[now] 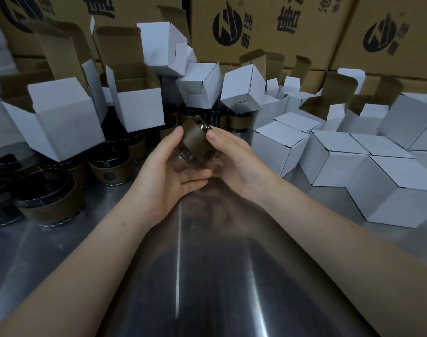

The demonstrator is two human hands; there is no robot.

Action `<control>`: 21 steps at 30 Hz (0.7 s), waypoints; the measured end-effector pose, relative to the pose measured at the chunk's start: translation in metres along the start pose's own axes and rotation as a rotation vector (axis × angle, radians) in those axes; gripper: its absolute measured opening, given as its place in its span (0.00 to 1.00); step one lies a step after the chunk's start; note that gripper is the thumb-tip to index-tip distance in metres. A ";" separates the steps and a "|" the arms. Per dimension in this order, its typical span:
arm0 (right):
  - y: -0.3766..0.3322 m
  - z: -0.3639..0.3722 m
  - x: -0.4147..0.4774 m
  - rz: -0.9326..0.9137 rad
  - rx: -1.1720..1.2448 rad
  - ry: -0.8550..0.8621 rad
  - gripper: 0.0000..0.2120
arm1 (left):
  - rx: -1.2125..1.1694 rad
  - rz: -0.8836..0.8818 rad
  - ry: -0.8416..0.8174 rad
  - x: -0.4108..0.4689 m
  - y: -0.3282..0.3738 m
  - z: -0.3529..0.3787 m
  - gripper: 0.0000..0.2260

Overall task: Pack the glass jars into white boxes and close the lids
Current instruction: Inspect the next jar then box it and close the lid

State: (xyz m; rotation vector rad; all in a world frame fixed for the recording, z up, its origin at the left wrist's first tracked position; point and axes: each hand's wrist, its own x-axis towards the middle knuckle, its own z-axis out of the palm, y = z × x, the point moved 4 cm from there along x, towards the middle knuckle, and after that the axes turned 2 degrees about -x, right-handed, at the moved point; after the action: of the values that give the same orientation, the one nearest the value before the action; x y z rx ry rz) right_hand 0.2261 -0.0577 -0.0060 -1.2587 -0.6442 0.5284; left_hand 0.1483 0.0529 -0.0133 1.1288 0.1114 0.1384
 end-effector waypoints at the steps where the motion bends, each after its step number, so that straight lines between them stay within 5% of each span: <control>1: 0.000 -0.001 0.001 0.009 0.006 -0.017 0.24 | 0.002 -0.009 -0.001 0.000 0.000 0.000 0.27; 10: -0.004 0.000 0.001 0.060 0.181 -0.292 0.36 | 0.035 -0.058 -0.025 0.000 -0.005 0.004 0.33; 18: -0.006 -0.008 0.003 -0.007 0.075 -0.177 0.32 | 0.039 -0.046 -0.039 -0.001 -0.004 0.005 0.41; 21: -0.006 -0.011 0.003 0.008 0.010 -0.049 0.28 | 0.066 -0.010 -0.022 -0.002 -0.003 0.005 0.34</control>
State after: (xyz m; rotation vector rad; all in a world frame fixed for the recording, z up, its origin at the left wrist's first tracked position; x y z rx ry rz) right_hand 0.2363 -0.0645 -0.0020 -1.2424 -0.6769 0.5695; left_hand 0.1474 0.0470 -0.0140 1.1949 0.1032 0.1139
